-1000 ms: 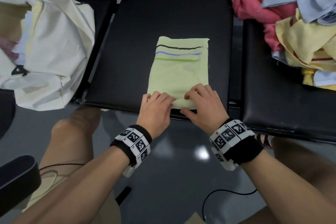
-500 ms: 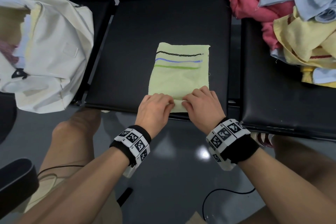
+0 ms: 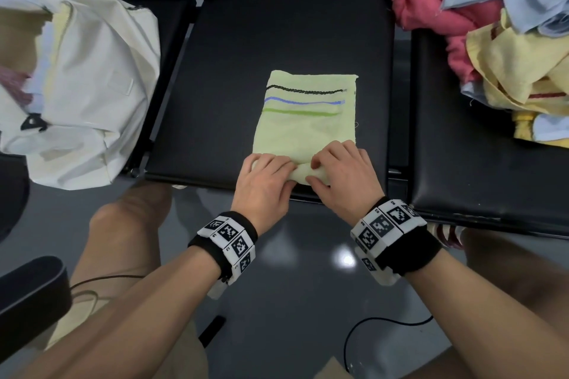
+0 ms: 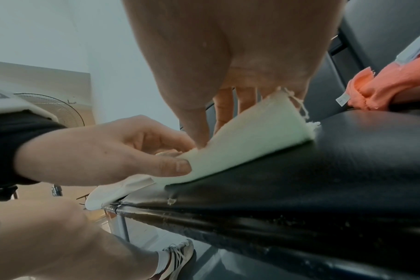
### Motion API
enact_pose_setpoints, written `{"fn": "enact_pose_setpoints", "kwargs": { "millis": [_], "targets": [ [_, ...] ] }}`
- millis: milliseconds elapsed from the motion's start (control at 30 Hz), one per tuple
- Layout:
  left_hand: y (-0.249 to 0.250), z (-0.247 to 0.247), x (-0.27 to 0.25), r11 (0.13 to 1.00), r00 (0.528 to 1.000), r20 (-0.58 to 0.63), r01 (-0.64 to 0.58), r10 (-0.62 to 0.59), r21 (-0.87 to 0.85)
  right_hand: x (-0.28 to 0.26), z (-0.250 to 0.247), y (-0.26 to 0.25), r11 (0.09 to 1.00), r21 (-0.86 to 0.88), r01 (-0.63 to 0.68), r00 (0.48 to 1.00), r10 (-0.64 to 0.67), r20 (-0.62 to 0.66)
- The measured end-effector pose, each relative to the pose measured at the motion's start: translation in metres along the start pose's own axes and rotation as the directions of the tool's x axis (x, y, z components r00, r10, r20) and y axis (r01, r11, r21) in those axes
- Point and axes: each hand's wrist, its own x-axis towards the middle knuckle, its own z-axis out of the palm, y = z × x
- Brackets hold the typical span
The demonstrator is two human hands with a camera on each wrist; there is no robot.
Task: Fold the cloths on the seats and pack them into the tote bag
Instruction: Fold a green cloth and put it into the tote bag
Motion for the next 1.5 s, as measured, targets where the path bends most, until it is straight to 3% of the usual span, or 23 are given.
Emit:
{"fn": "enact_pose_setpoints", "kwargs": {
  "millis": [367,567,700,933,1067,1233,1500],
  "targets": [
    [0.008,-0.008,0.008,0.981,0.983,0.101,0.166,-0.155,-0.104,0.001,-0.008,0.0,1.0,-0.023,-0.006,0.992,0.009,0.125],
    [0.011,-0.011,0.015,0.99,0.979,0.159,0.134,-0.126,-0.041,0.002,-0.007,-0.001,0.998,-0.045,-0.042,0.986,0.049,0.158],
    [0.01,-0.018,0.023,0.98,0.955,0.25,0.184,-0.162,-0.069,0.003,-0.009,-0.003,0.999,-0.028,-0.023,0.994,0.026,0.104],
    [0.005,-0.024,0.024,0.898,0.9,0.328,0.371,-0.286,-0.237,0.002,-0.013,0.001,0.999,-0.034,0.012,0.984,-0.005,0.179],
    [0.001,-0.014,0.011,0.904,0.952,0.192,0.29,-0.238,-0.316,0.003,-0.013,0.001,0.999,-0.036,0.002,0.978,0.006,0.207],
    [0.007,-0.013,0.006,0.986,0.993,-0.058,0.096,-0.105,-0.14,0.004,-0.011,0.0,0.999,-0.038,-0.009,0.973,0.017,0.229],
    [0.005,-0.01,-0.002,0.985,0.997,0.029,0.08,-0.076,-0.15,0.006,-0.011,-0.001,0.997,-0.056,-0.048,0.959,0.062,0.278]
  ]
}}
